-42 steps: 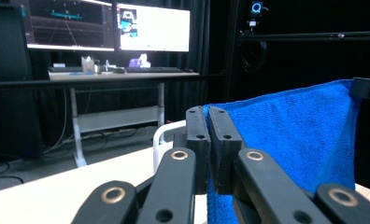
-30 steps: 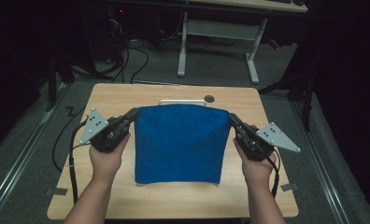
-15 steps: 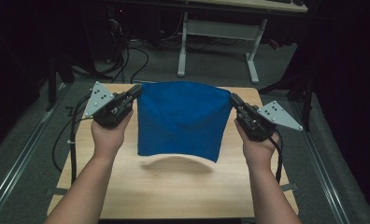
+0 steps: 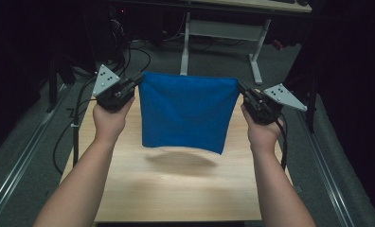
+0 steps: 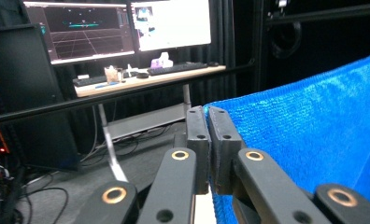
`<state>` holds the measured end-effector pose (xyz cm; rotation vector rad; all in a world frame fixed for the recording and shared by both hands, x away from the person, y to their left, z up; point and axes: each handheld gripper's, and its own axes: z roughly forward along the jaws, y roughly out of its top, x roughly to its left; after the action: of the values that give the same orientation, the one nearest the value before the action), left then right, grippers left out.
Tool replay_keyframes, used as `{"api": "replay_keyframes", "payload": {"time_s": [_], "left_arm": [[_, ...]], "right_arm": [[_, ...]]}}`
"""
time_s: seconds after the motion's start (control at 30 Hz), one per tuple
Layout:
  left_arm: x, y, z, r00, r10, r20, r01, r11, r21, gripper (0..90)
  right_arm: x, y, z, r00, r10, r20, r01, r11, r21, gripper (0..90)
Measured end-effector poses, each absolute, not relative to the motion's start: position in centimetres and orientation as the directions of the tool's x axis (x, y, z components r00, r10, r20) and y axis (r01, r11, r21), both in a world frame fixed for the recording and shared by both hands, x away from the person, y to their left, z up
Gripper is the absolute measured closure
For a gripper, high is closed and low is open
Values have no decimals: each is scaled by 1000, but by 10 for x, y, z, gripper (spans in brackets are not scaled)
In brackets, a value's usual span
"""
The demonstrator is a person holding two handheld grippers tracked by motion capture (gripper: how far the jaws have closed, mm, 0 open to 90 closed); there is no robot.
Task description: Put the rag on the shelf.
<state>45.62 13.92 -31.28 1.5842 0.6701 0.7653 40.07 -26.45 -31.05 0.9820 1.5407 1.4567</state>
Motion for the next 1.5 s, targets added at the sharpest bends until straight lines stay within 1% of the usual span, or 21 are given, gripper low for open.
{"api": "replay_keyframes", "payload": {"time_s": [0.3, 0.4, 0.5, 0.57, 0.63, 0.7, 0.73, 0.8, 0.83, 0.87, 0.9, 0.93, 1.0, 1.07, 1.1, 1.13, 1.2, 1.23, 1.27, 1.47, 1.5], "left_arm": [[487, 133, -307, 599, 793, 109, 50, -173, 984, 886], [497, 131, -305, 593, 795, 125, 50, -191, 980, 885], [508, 130, -303, 581, 806, 114, 67, -186, 980, 885], [511, 130, -303, 575, 810, 111, 72, -185, 980, 885], [523, 129, -305, 572, 816, 87, 104, -177, 979, 885], [526, 128, -307, 569, 817, 89, 112, -185, 976, 886], [529, 126, -308, 566, 819, 94, 119, -194, 974, 886], [538, 120, -316, 558, 823, 106, 139, -218, 966, 886], [538, 120, -316, 558, 823, 106, 139, -218, 966, 886], [544, 120, -322, 556, 826, 87, 170, -216, 961, 886], [544, 120, -322, 556, 826, 87, 170, -216, 961, 886], [550, 118, -329, 559, 825, 81, 199, -228, 953, 886], [552, 116, -333, 558, 825, 89, 208, -242, 948, 886], [557, 112, -351, 566, 820, 85, 248, -267, 931, 886], [557, 112, -351, 566, 820, 85, 248, -267, 931, 885], [559, 112, -366, 571, 819, 64, 289, -273, 918, 886], [559, 113, -374, 571, 820, 52, 305, -270, 913, 886], [559, 116, -388, 579, 815, 14, 332, -251, 909, 885], [558, 117, -394, 583, 813, -2, 345, -245, 906, 886], [555, 121, -424, 607, 793, -56, 416, -257, 872, 885], [555, 121, -424, 607, 793, -56, 416, -257, 872, 885]], "right_arm": [[431, -264, -302, -366, 929, -54, 21, 66, 998, 889], [441, -264, -300, -361, 931, -55, 28, 70, 997, 889], [454, -263, -300, -351, 933, -74, 40, 94, 995, 890], [458, -263, -301, -346, 935, -72, 47, 94, 994, 891], [472, -266, -303, -345, 937, -49, 71, 78, 994, 891], [477, -266, -305, -341, 939, -55, 82, 88, 993, 891], [487, -264, -311, -331, 941, -69, 113, 112, 987, 893], [495, -263, -318, -321, 942, -98, 133, 148, 980, 894], [495, -263, -318, -321, 942, -98, 133, 148, 980, 894], [501, -263, -324, -310, 945, -106, 154, 160, 975, 894], [504, -265, -327, -310, 945, -101, 167, 159, 973, 894], [507, -265, -330, -309, 945, -102, 176, 162, 971, 894], [512, -263, -336, -303, 946, -113, 197, 179, 964, 894], [517, -262, -343, -309, 944, -116, 217, 189, 958, 894], [517, -262, -343, -309, 944, -116, 217, 189, 958, 894], [519, -260, -354, -314, 943, -108, 247, 191, 950, 893], [521, -258, -366, -325, 939, -110, 274, 205, 940, 893], [522, -257, -372, -332, 937, -107, 287, 208, 935, 893], [522, -257, -378, -337, 936, -103, 301, 211, 930, 893], [519, -251, -413, -373, 925, -79, 357, 222, 907, 892], [518, -249, -417, -380, 922, -73, 363, 221, 905, 893]]}}
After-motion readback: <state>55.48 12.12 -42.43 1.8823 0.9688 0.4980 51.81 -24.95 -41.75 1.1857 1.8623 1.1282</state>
